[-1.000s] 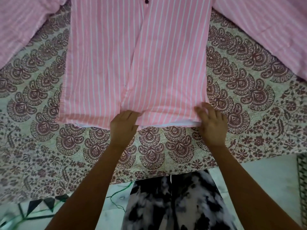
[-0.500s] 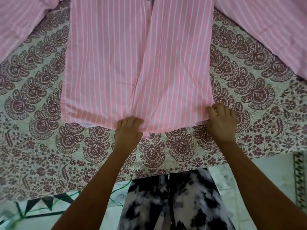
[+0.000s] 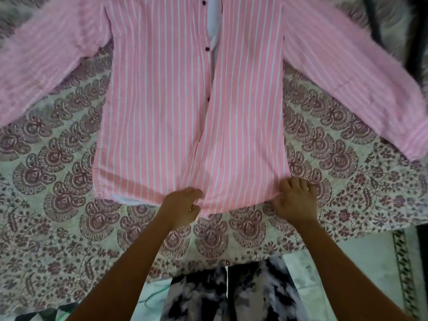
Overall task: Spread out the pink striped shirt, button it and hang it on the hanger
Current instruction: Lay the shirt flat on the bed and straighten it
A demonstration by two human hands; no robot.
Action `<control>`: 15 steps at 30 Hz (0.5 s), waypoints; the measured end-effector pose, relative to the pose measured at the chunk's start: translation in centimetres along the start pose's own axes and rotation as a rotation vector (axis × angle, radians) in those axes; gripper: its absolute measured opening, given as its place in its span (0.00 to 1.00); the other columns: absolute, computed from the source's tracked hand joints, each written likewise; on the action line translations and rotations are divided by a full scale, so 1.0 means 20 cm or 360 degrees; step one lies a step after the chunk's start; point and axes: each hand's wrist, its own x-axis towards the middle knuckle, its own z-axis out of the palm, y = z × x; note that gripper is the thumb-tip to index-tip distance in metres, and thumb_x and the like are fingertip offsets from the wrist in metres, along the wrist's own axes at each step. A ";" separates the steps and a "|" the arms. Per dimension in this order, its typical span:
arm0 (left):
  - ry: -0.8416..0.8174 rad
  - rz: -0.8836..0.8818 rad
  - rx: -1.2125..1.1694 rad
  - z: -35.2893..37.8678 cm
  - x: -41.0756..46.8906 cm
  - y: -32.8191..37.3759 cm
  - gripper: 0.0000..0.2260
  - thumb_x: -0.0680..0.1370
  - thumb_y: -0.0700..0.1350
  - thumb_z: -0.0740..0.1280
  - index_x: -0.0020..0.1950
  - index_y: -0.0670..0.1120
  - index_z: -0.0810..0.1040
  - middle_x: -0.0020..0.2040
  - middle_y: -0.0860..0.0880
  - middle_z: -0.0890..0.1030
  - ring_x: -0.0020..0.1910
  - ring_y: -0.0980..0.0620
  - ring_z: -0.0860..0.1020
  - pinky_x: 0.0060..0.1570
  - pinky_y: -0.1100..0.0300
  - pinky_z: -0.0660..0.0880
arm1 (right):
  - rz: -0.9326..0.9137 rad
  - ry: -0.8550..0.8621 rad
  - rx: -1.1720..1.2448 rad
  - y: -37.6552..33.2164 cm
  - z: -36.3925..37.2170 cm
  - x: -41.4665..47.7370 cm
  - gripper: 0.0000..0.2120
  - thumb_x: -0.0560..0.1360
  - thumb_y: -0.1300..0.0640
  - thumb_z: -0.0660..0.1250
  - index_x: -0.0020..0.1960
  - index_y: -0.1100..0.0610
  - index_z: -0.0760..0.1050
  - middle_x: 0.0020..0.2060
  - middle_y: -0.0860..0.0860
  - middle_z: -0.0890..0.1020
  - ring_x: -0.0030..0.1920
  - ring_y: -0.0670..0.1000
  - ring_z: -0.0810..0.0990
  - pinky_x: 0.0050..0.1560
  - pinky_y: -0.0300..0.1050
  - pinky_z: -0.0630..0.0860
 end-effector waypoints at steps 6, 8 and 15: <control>0.0698 -0.0058 -0.0389 -0.37 0.32 0.04 0.13 0.73 0.48 0.59 0.49 0.46 0.80 0.45 0.51 0.83 0.36 0.55 0.77 0.41 0.65 0.71 | 0.0139 0.0315 0.0349 -0.08 -0.18 0.19 0.21 0.71 0.46 0.50 0.39 0.58 0.76 0.34 0.54 0.79 0.39 0.55 0.77 0.44 0.49 0.72; 0.0870 -0.0094 -0.0590 -0.50 0.48 0.06 0.09 0.74 0.45 0.60 0.48 0.45 0.79 0.42 0.52 0.82 0.37 0.53 0.78 0.41 0.62 0.73 | 0.0124 0.0477 0.0387 -0.13 -0.24 0.35 0.18 0.71 0.50 0.51 0.39 0.59 0.76 0.32 0.53 0.79 0.36 0.55 0.77 0.40 0.47 0.72; 0.0973 -0.0259 -0.1417 -0.84 0.95 0.16 0.12 0.75 0.31 0.57 0.45 0.44 0.78 0.41 0.46 0.79 0.38 0.54 0.78 0.40 0.66 0.74 | 0.0045 0.0894 0.0623 -0.26 -0.51 0.91 0.14 0.70 0.54 0.53 0.40 0.57 0.76 0.34 0.52 0.80 0.35 0.56 0.76 0.39 0.45 0.69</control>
